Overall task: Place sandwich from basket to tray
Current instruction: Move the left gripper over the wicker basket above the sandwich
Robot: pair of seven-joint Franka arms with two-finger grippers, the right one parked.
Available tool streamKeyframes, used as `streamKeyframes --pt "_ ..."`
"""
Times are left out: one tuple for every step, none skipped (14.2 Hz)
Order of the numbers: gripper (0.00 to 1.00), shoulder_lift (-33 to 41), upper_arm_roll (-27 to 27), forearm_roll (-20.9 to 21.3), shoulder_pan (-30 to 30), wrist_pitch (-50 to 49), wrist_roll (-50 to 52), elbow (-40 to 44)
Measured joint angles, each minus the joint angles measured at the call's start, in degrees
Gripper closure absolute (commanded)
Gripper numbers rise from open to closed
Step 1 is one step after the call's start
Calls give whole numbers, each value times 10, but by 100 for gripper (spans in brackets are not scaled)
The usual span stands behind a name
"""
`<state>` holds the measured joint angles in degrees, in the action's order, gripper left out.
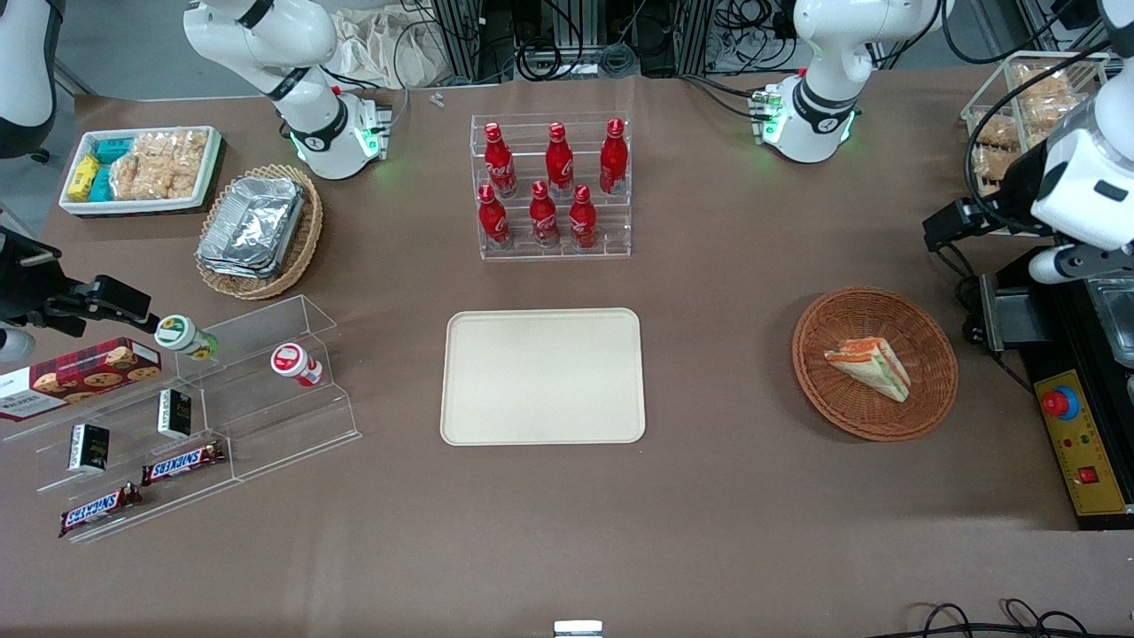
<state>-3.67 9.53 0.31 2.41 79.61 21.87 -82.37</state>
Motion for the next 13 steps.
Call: streamKeyframes --pt "0 -1 -8 1 0 4 14 -4" --pt "0 -1 -21 1 0 6 21 -8" --pt "0 -1 -36 2 1 11 24 -14" --pt "0 -1 -54 2 1 23 26 -24" --pt "0 -1 -71 2 2 40 26 -38" --pt "0 -1 -86 2 3 64 26 -59" --pt "0 -1 -95 2 3 90 27 -85" --pt "0 -1 -99 2 3 116 30 -113" --pt "0 -2 -99 2 3 143 41 -142" --pt "0 -4 -98 2 2 173 55 -171" --pt "0 -6 -97 2 1 204 70 -200" --pt "0 -9 -95 2 0 234 84 -229" --pt "0 -15 -94 2 -2 262 96 -253"
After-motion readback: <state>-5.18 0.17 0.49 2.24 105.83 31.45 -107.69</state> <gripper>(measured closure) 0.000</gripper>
